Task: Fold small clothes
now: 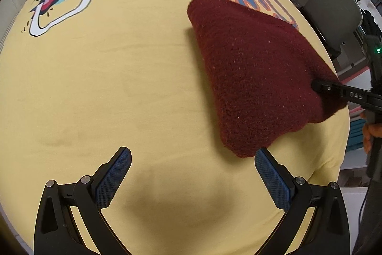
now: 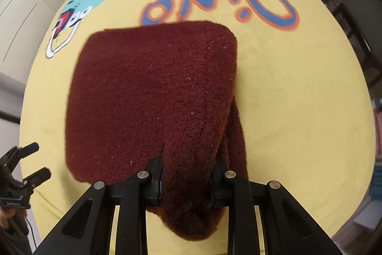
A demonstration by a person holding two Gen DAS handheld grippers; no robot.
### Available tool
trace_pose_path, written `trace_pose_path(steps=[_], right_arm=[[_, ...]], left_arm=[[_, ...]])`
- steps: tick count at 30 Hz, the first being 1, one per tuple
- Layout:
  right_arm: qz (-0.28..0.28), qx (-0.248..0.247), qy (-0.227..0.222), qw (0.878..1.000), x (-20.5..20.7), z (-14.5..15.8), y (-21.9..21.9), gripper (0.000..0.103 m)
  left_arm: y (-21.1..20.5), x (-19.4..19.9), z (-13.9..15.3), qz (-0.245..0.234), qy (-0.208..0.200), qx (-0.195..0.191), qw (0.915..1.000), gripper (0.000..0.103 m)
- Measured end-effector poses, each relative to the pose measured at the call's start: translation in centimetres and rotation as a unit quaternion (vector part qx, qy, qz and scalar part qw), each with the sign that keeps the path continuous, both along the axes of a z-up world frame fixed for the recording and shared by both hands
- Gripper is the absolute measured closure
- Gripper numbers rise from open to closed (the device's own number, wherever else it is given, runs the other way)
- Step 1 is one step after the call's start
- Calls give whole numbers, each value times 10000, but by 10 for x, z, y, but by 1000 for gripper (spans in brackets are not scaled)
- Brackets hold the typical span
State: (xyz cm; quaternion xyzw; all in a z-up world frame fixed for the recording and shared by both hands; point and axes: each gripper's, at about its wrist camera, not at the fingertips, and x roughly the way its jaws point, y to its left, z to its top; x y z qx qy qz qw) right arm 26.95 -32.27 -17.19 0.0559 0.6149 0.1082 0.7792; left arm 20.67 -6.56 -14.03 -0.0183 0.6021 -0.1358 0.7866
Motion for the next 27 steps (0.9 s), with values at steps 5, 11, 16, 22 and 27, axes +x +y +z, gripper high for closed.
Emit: trace_pose_path(steps=[5,11,16,22,27], right_arm=[[-69,-477,-28,9988,-1,-17,-3,64],[-207,-427,-63,9989,-6,-18,-10,37],[40,-770,-83,9970,-7,-15,-2,25],[122,-752,-47,9971,-8,-4,-3,20],[235,-744,-292,9965,-3,25,4,8]], left_arm=[[-4,0,-4,-27,35,-8,10000,1],[-5,3,-8,6,87,21,10000,1],[-12,8,-11,18,84,-57,9999,1],[-17,30,4,19,-124,34,9999,1],[-24,55,19,198,-338,-85,9992,1]])
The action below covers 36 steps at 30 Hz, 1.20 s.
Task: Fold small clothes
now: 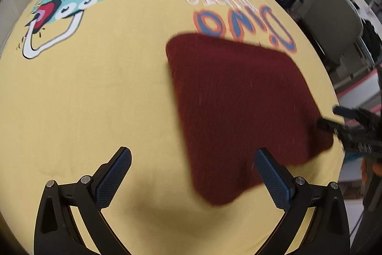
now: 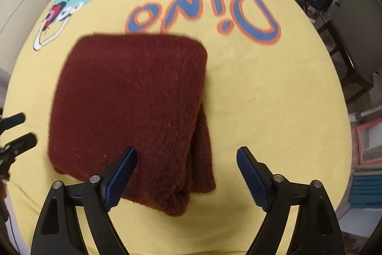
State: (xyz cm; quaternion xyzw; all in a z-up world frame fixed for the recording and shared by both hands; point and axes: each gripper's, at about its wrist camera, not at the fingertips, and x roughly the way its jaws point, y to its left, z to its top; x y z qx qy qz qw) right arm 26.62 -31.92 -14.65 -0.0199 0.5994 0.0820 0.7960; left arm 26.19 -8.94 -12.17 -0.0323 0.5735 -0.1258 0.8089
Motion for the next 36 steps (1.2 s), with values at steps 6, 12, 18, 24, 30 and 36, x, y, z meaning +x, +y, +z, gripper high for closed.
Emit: trace_pose_path(steps=[6,12,18,24,30,36], right_arm=[[146,165,-16,9998,20,1,20,0],[148,75,340,9993,30,-47,25,0],[62,242,367,9990,28,-81,5,1],[-104,786,379,9961,26,-100,-7,1],[-551,1376,671,9867,27,-110,-16,16],[-386,1356,550,9885,23,-92,-1,49]], left_arm=[[-11,29,-13,164,259,-193,9993,1],[-28,36,-54,167,632,-135,9978,1],[-42,27,-82,37,631,-107,9979,1],[-49,23,-90,33,322,157,9994,0],[-52,31,-92,-160,466,-8,9988,21],[-51,31,-81,-366,328,-134,9987,54]])
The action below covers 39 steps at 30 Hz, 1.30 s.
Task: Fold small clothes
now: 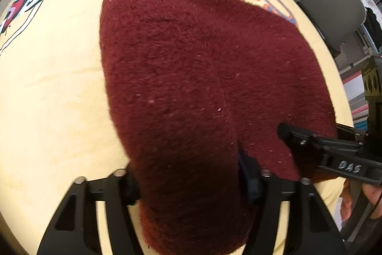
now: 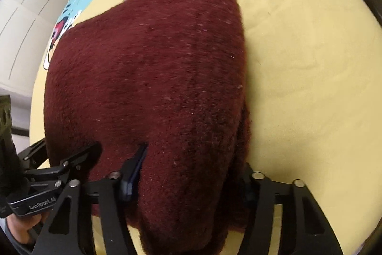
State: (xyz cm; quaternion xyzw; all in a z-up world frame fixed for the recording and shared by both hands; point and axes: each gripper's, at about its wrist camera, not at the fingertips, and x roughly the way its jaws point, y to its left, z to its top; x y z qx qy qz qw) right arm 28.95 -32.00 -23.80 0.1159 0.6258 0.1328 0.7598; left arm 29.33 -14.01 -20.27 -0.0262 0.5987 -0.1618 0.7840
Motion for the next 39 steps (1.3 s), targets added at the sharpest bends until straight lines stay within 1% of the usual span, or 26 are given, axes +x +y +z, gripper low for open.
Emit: trace_pose_path(steps=[1,4,7,12,14,18,19,20,22,24,25,27,28,29,31,33,34,35,37,39], right_arm=[[26,-61,-60,10000,-2,4,3,53],[16,-130,-177,9998,-7,17,11,59],[85,-177,-342,9992,-12,38,13,61],[-12,-20,-734,9973,-19,78,17,62],[11,45,-873,9962,-22,94,25,62],[124,114,-1104,9937,-26,119,52,62],[205,96,-1166,9929,-27,121,59,62],[253,90,-1191,9925,-25,123,68,62],[369,83,-1186,9922,-25,118,82,62],[459,78,-1101,9928,-15,105,108,62],[487,78,-1046,9933,-14,98,117,62],[558,-8,-930,9941,-9,81,129,62],[566,-50,-841,9948,-8,72,139,61],[554,-65,-728,9958,-9,61,143,61],[556,-186,-584,9966,-7,41,157,59],[564,-317,-612,9960,-11,29,158,56],[553,-307,-618,9961,-13,28,158,53],[541,-283,-614,9962,-13,27,157,51],[512,-258,-574,9967,-10,24,150,43],[457,-255,-594,9969,-8,26,146,38]], left_arm=[[1,0,3,4,-32,-52,10000,55],[10,1,13,20,-72,-228,9997,58],[20,2,34,-79,-193,-424,9989,59],[45,-4,80,-291,-615,-540,9962,60],[59,-8,93,-302,-767,-581,9949,60],[102,-16,105,-117,-916,-662,9935,60],[110,-27,103,-71,-939,-652,9934,60],[120,-30,100,-29,-947,-625,9935,60],[142,-52,97,77,-905,-595,9941,60],[153,-55,82,190,-829,-579,9947,59],[157,-56,77,235,-788,-573,9950,59],[169,-59,57,386,-634,-509,9959,59],[175,-64,54,433,-570,-465,9963,59],[180,-67,43,518,-474,-413,9967,58],[189,-67,27,627,-343,-438,9965,56],[194,-71,21,670,-388,-475,9959,50],[194,-73,20,662,-433,-463,9958,48],[197,-72,19,658,-448,-446,9958,42],[199,-74,20,681,-422,-376,9961,38],[200,-76,24,834,-457,-206,9953,25]])
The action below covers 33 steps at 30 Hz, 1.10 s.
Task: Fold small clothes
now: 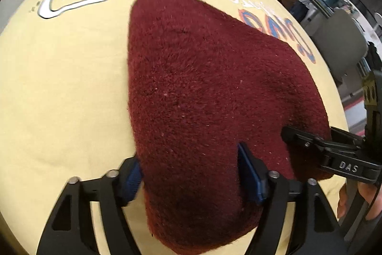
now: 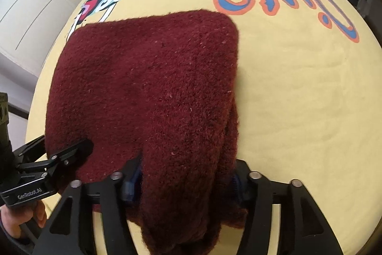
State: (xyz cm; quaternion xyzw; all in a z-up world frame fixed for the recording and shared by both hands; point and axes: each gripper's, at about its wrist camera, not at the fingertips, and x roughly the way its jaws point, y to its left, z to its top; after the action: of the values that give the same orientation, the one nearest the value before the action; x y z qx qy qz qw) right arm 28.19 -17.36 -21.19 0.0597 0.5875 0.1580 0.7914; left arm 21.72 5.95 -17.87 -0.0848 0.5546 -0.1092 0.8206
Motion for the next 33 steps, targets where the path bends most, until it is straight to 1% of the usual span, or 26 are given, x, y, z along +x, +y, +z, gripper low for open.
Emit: trace_pose_path(steps=[1,2,3,4,6,8,9,10,12,14,16,18,20,23,27,28,30,33], right_arm=[[-11,28,-28,10000,0,5,0,35],[-6,57,-65,10000,0,5,-2,33],[-23,39,-134,9999,0,5,-5,28],[-40,1,-184,9998,-6,8,-9,23],[-87,-132,-283,9995,-11,12,-14,21],[-84,-140,-327,9993,-14,15,-19,21],[-86,-148,-358,9992,-16,17,-21,21],[-107,-180,-426,9989,-18,20,-21,20],[-104,-290,-612,9976,-29,27,-26,17],[-77,-506,-785,9956,-35,29,-24,14],[-46,-679,-851,9940,-40,26,-24,7],[-53,-848,-907,9922,-41,20,-25,3],[-35,-1022,-986,9899,-44,13,-26,1],[27,-1202,-1112,9865,-52,-2,-24,1],[-237,-914,-1124,9892,-57,-10,-33,1],[-257,-891,-1134,9892,-58,-9,-33,1],[-268,-901,-1288,9872,-60,-4,-34,1],[-305,-869,-1411,9857,-65,3,-35,1]], left_arm=[[-1,-2,4,26,-35,85,10000,23],[-1,-4,7,18,-73,128,9999,17],[1,-8,8,-42,-109,149,9998,7],[1,-11,10,-138,-94,164,9997,1],[4,-15,12,-195,-44,179,9996,1],[5,-20,15,-169,-102,298,9994,1],[7,-24,17,-152,-190,451,9987,1],[-5,-18,16,-144,-230,550,9981,1],[-8,-19,12,-143,-215,737,9969,1],[-9,-21,9,-15,-240,824,9963,1],[-7,-20,-1,142,-202,822,9963,1],[-5,-23,-11,166,-176,877,9959,1],[-4,-28,-22,230,-199,884,9956,0],[1,-34,-29,396,-231,634,9969,0],[2,-41,-26,396,-360,619,9967,0],[2,-41,-23,391,-335,595,9969,0],[1,-42,-16,410,-346,589,9968,1],[-1,-46,-2,454,-486,737,9951,1]])
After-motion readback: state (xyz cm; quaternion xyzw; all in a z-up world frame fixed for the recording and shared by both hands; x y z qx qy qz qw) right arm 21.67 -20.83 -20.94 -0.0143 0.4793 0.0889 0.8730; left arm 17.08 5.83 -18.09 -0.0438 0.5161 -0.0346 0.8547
